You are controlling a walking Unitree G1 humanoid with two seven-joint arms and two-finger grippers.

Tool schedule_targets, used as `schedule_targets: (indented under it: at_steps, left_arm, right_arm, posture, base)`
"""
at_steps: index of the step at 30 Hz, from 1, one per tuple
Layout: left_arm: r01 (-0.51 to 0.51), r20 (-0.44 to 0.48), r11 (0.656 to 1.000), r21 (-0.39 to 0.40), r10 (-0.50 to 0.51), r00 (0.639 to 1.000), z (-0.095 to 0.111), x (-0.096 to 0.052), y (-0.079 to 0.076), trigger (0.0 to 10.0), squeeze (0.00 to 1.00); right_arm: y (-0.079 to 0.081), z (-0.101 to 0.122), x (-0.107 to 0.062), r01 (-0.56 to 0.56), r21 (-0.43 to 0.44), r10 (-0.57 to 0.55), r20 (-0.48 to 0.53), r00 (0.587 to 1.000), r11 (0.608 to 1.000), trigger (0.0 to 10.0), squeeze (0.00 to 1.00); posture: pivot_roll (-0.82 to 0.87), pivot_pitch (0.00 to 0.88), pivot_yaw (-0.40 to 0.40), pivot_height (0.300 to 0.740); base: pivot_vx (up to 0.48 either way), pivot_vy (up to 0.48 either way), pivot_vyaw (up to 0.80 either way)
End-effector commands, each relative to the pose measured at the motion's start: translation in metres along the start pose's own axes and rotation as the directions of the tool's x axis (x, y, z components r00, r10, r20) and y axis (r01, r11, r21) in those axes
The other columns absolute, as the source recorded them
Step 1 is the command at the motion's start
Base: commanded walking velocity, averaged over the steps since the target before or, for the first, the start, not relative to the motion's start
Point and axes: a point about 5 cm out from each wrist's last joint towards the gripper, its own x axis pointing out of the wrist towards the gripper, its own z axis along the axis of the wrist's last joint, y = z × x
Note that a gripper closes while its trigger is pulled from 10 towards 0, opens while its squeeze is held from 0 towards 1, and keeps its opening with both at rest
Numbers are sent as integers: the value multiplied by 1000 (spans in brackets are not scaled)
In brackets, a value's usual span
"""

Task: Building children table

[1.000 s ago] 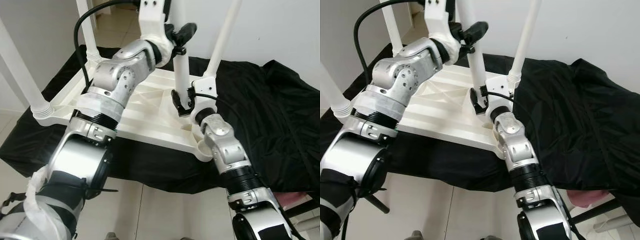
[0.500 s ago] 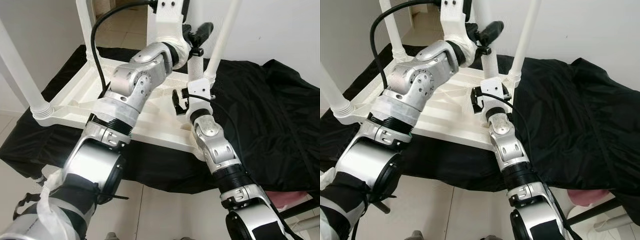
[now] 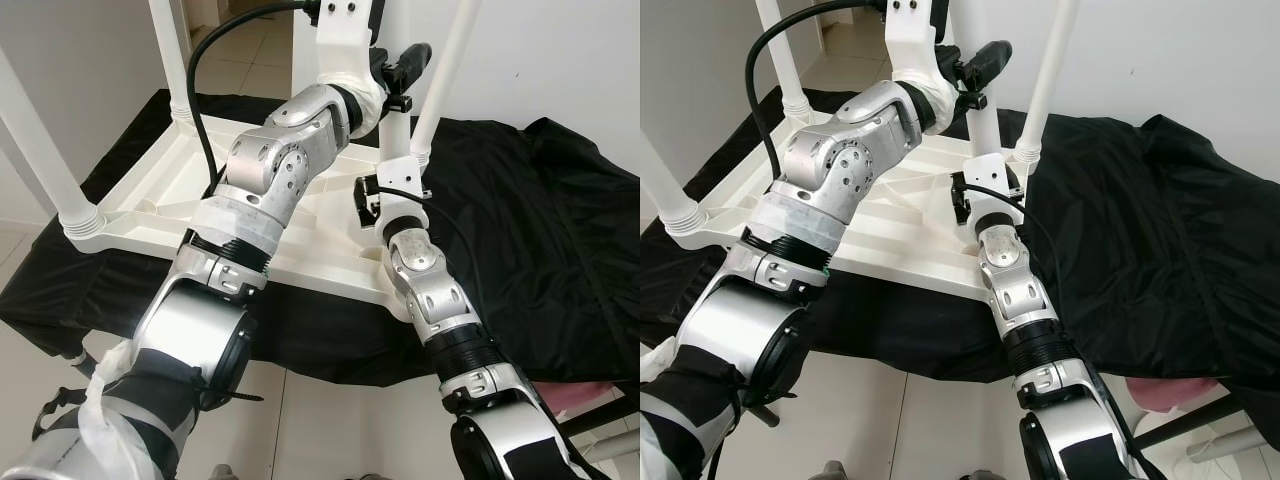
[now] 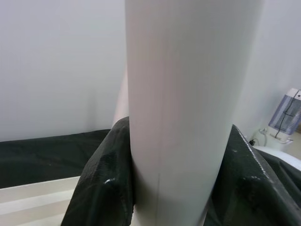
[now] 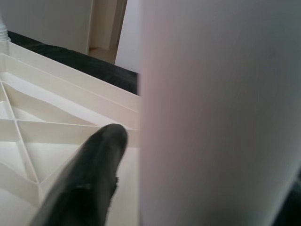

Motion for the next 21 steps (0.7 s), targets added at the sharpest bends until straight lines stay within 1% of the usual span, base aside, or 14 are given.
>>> schedule_targets:
  at_steps: [1,6,9,11,12,13,15,16,17,18,19,20,21]
  left_arm:
    - [46,34,999,14,-46,998,7,2,-7,10000,0]
    - [54,25,998,19,-55,998,5,2,-10,10000,0]
    - [65,14,997,29,-66,998,1,0,-15,10000,0]
    - [66,12,997,31,-66,998,1,0,-16,10000,0]
    - [67,11,997,30,-68,998,0,0,-16,10000,0]
    - [70,11,997,28,-70,997,0,-1,-16,10000,0]
    - [71,11,997,27,-71,997,-1,-2,-16,10000,0]
    - [72,13,997,23,-73,997,-2,-2,-16,10000,0]
    - [77,22,997,17,-77,997,-2,-4,-16,10000,165]
    - [85,30,996,5,-85,996,-1,-5,-16,10000,1000]
    - [85,30,996,5,-85,996,-1,-5,-16,10000,1000]
    - [109,45,994,-7,-109,993,0,-8,-18,10000,1000]
    - [109,45,994,-7,-109,993,0,-8,-18,10000,1000]
  right_arm:
    - [1,3,2,-8,-26,9,18,1000,1000,0,0]
    - [1,4,3,-16,-42,17,23,1000,999,0,0]
    - [2,5,2,-35,-92,39,38,999,995,0,0]
    - [2,5,2,-39,-96,43,39,998,995,0,0]
    - [2,5,2,-39,-83,42,35,999,996,0,0]
    - [2,4,1,-38,-76,40,27,999,996,6353,0]
    - [2,3,1,-37,-72,38,21,999,997,6353,0]
    - [3,1,0,-38,-42,39,10,999,998,10000,0]
    - [2,1,-1,-36,-27,36,6,999,999,10000,0]
    - [1,1,-1,-34,-12,34,4,999,999,10000,0]
    - [1,1,-1,-34,-12,34,4,999,999,10000,0]
    - [-3,1,-2,-14,16,14,-2,1000,1000,10000,0]
    - [-3,1,-2,-14,16,14,-2,1000,1000,10000,0]
  posture:
    - [-8,0,-38,740]
    - [-6,0,-36,740]
    - [0,0,-40,740]
    - [1,0,-44,740]
    - [1,0,-44,740]
    - [1,0,-50,740]
    - [1,0,-52,740]
    - [0,0,-56,740]
    - [0,0,-59,740]
    - [1,0,-60,740]
    - [1,0,-60,740]
    - [1,0,-57,740]
    - [1,0,-57,740]
  base:
    - [0,0,0]
    - [0,0,0]
    - [0,0,0]
    - [0,0,0]
    - [0,0,0]
    - [0,0,0]
    - [0,0,0]
    - [0,0,0]
    - [0,0,0]
    - [0,0,0]
    - [0,0,0]
    - [0,0,0]
    - [0,0,0]
